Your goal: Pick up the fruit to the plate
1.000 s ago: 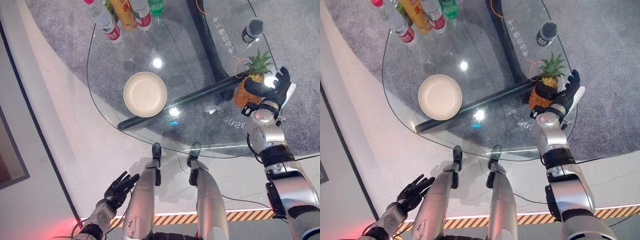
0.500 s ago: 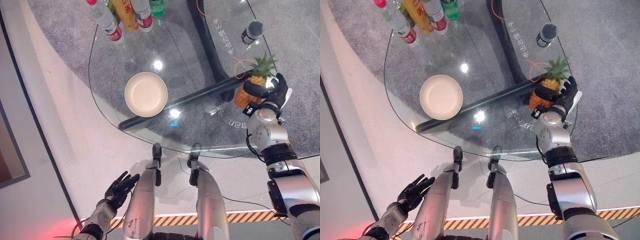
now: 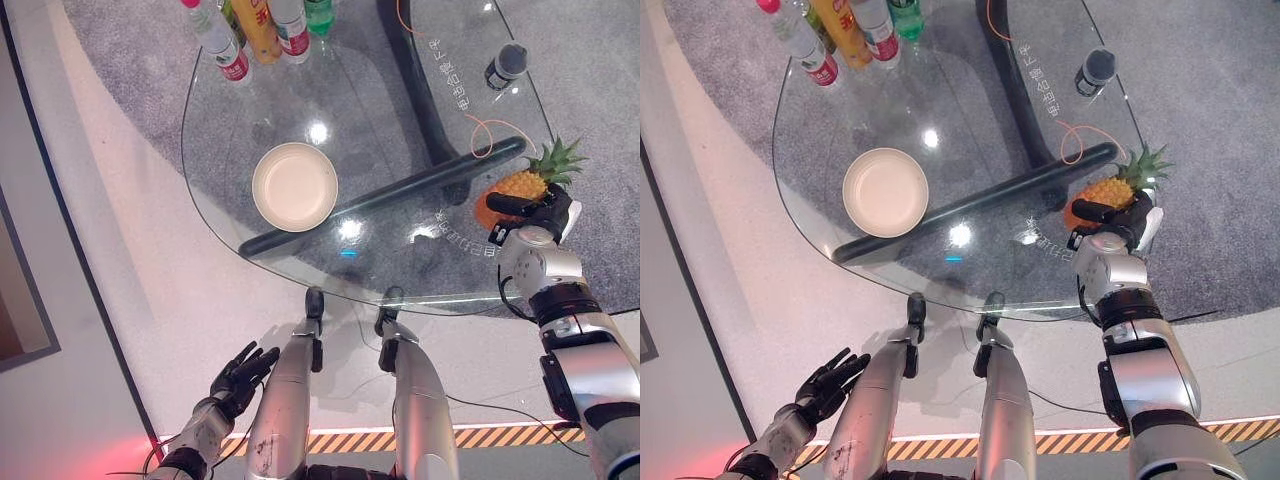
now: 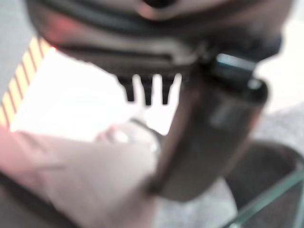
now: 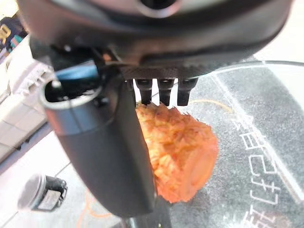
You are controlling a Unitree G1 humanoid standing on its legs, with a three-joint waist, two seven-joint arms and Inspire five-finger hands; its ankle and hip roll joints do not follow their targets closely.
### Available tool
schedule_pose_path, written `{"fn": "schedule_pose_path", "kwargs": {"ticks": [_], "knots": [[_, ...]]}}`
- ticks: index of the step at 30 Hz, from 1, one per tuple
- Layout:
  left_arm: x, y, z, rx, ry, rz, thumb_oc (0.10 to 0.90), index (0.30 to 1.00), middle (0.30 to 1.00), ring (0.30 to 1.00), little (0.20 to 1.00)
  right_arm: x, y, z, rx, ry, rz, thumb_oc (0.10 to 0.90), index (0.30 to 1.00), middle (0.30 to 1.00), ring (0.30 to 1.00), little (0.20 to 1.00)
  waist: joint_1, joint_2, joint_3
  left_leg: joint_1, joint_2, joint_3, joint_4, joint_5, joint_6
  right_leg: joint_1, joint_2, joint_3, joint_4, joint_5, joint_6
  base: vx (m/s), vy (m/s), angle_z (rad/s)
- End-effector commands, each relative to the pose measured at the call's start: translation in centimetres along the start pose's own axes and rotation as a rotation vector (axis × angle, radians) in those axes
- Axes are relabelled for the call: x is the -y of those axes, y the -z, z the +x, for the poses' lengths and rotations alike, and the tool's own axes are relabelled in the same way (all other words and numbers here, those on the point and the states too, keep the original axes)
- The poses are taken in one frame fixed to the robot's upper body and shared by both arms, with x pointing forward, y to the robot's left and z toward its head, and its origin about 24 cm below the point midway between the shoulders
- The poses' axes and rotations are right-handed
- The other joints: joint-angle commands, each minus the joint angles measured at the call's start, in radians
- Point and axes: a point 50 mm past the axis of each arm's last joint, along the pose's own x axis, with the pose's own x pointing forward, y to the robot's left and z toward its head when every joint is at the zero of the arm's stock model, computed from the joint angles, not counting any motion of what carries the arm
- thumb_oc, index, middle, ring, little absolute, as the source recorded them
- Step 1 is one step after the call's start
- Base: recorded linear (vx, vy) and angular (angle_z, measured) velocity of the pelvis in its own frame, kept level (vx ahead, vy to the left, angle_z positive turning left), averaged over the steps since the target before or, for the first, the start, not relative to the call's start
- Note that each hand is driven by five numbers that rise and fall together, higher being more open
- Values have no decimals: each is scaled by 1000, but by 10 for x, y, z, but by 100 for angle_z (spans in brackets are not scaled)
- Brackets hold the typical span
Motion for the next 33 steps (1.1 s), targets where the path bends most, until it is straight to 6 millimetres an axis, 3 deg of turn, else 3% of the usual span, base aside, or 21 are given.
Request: {"fn": "schedule_pose_path", "kwargs": {"ticks": [1, 21, 24, 25, 27, 33], "knots": [[13, 33, -6, -90, 76, -18, 800, 900, 900, 900, 900, -8, 9, -1, -50, -88, -97, 800, 900, 900, 900, 900, 33, 50, -23, -13, -68, 8, 29, -67, 3, 13, 21, -79, 22, -5, 18, 0, 0, 0], [20, 38, -7, -103, 106, -17, 800, 900, 900, 900, 900, -29, -15, -11, -96, -107, 202, 800, 900, 900, 900, 900, 66, 65, -23, -58, -85, -17, 42, -61, 13, -21, 12, -95, 35, 3, 20, 9, 25, 4], [21, 39, -8, -103, 110, -19, 800, 900, 900, 900, 900, -31, -21, -12, -48, -123, 132, 545, 681, 681, 681, 645, 69, 67, -23, -62, -87, -19, 40, -60, 15, -25, 10, -97, 34, 5, 22, 10, 36, 3], [21, 39, -7, -102, 111, -19, 800, 900, 900, 900, 900, -32, -23, -13, -32, -133, 100, 364, 526, 526, 526, 464, 71, 68, -23, -65, -89, -20, 40, -59, 16, -27, 9, -99, 34, 6, 23, 0, 0, 0], [20, 38, -8, -99, 113, -22, 800, 900, 900, 900, 900, -33, -27, -13, -3, -153, 39, 100, 300, 300, 300, 200, 74, 69, -23, -72, -91, -22, 40, -56, 17, -31, 7, -102, 33, 9, 23, 1, 18, 0], [19, 36, -8, -93, 123, -20, 800, 900, 900, 900, 900, -34, -29, -12, 26, -196, -50, 100, 300, 300, 300, 200, 83, 69, -23, -91, -94, -26, 47, -53, 20, -44, 3, -110, 39, 12, 27, 3, 17, 6]]}}
